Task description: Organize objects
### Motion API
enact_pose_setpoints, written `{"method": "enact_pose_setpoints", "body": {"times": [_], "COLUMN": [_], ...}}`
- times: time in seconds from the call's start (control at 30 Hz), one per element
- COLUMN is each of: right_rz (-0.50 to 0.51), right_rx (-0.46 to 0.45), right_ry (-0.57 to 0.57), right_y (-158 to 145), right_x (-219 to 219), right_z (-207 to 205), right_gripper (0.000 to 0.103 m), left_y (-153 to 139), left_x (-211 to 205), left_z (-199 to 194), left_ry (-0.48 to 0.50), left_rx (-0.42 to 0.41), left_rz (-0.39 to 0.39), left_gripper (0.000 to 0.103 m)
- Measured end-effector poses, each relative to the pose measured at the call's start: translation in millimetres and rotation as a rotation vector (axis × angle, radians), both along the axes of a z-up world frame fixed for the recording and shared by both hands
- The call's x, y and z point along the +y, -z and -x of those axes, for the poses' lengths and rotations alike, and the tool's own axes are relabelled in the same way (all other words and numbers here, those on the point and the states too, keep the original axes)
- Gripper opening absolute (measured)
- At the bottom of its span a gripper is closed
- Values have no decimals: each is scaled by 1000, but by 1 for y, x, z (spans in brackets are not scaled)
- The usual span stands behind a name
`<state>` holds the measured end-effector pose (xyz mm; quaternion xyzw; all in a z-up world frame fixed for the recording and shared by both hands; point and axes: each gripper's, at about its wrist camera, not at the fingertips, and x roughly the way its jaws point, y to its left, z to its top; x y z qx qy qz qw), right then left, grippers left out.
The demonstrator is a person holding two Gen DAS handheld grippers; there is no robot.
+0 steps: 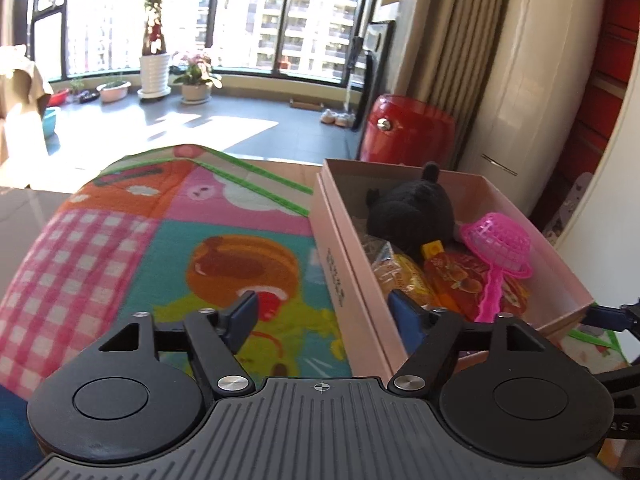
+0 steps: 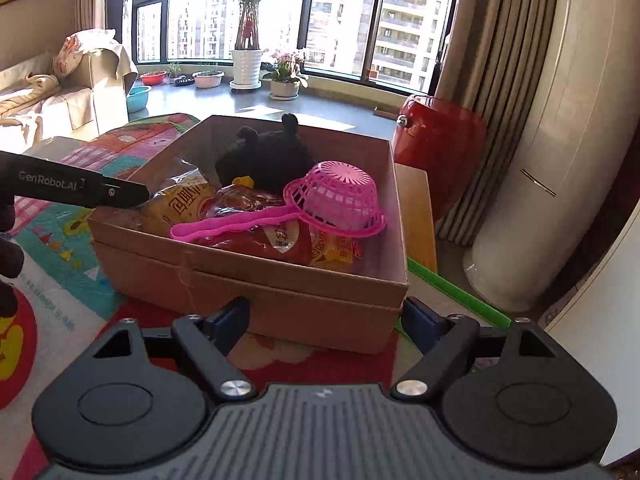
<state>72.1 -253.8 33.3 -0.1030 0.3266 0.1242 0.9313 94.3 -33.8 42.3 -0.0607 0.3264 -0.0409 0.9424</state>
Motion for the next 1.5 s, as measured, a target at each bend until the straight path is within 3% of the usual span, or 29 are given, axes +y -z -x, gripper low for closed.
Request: {"method": "enact_pose_setpoints", "body": {"times": [0.13,0.33,0.5,0.53,0.6,0.67,0.8,0.93,1.0,1.07,1.17,1.5], "right_rz": [13,19,12,-11,-58,-66,-59,-18,-80,-143,-148,-133], "right_rx": [-9,-23,-5,7,17,14,46,39,66,48,31,18], "right_ry": [-11,1,37,58,100,135,166,196,220,222,209,235], "right_y": [0,1,4,4,6,10,26,33,36,39,41,42], "right_x": [38,78,80,76,67,61,63,71,62,53,52,57], "right_z": [-14,-27,-22,-18,-2,16,48,58,56,58,61,59], "right_gripper": [83,83,84,87,103,103,103,103,103,103,103,103], "left_y": [4,5,5,1,-11,-17,-1,24,30,32,34,36], "left_x": [39,74,81,79,76,71,51,29,21,18,21,22], "left_z": [-17,-35,-35,-28,-5,21,64,93,101,104,101,97], "left_ry": [-79,-93,-77,-75,-79,-44,36,52,37,4,-38,-44], "left_rx": [-19,-12,-26,-58,-149,-177,-83,-22,-30,-25,4,6], "left_rz": [-4,-21,-3,-19,-38,-27,-37,-70,-101,-136,-146,-154], "left_gripper": [98,100,99,99,99,99,99,99,99,99,99,100]}}
